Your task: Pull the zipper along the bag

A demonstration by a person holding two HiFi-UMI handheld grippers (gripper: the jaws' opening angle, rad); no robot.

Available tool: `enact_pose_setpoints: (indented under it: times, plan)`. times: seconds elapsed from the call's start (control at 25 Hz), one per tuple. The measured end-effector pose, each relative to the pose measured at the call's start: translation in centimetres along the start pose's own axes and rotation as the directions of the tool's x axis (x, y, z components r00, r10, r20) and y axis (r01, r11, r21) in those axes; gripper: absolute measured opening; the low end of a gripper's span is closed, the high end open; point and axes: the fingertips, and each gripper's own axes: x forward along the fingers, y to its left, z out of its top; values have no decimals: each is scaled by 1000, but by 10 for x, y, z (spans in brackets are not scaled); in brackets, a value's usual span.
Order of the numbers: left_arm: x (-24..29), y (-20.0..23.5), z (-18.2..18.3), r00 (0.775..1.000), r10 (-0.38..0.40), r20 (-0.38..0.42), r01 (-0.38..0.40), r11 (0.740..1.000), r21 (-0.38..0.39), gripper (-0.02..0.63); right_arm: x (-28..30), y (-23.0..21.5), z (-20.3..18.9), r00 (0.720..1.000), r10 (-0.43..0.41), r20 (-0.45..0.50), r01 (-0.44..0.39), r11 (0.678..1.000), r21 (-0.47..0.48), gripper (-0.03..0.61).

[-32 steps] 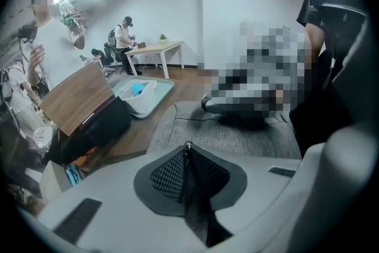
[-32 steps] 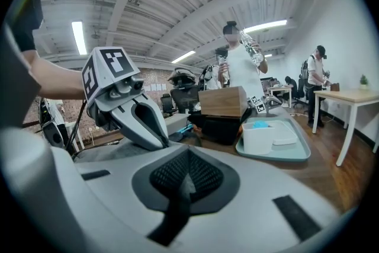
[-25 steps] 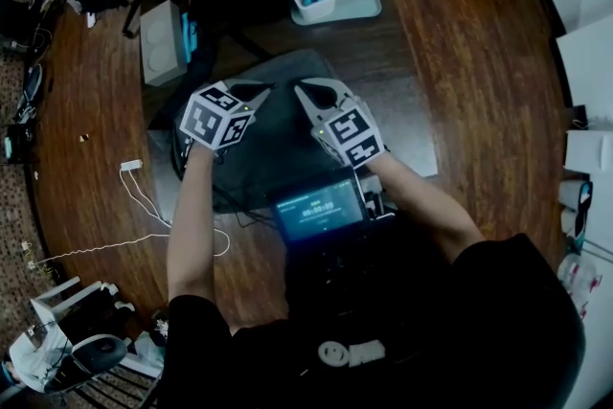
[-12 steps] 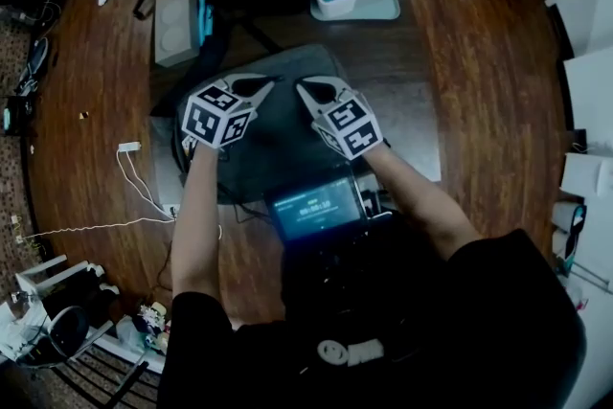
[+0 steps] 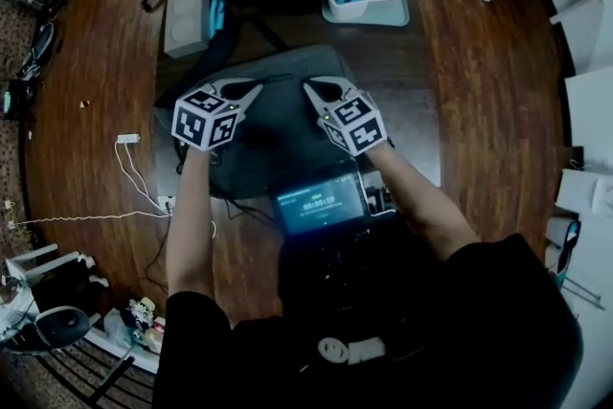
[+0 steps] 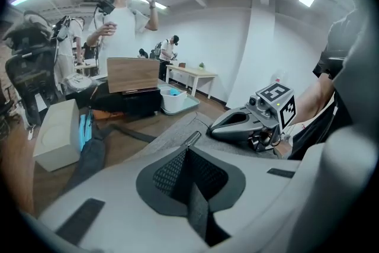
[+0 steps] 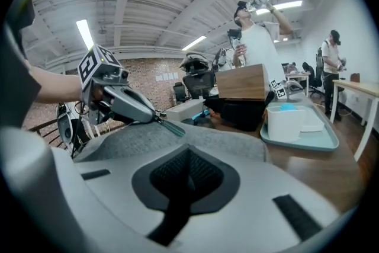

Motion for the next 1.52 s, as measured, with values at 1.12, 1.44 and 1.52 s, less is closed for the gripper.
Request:
enact_pose_setpoints:
  times: [1.12, 1.44, 1.52]
  plan:
    - [-86, 51, -78, 998, 56, 31, -48, 977, -206, 12, 14, 21, -4, 995, 100, -12, -100, 995, -28, 12]
    - [-105, 56, -103, 996, 88, 29, -79, 969, -235, 12, 16, 27, -5, 992, 125, -15, -126, 991, -34, 11]
    - [-104, 57, -106, 995, 94, 34, -83, 967, -242, 12, 17, 26, -5, 992, 126, -13, -127, 991, -34, 11]
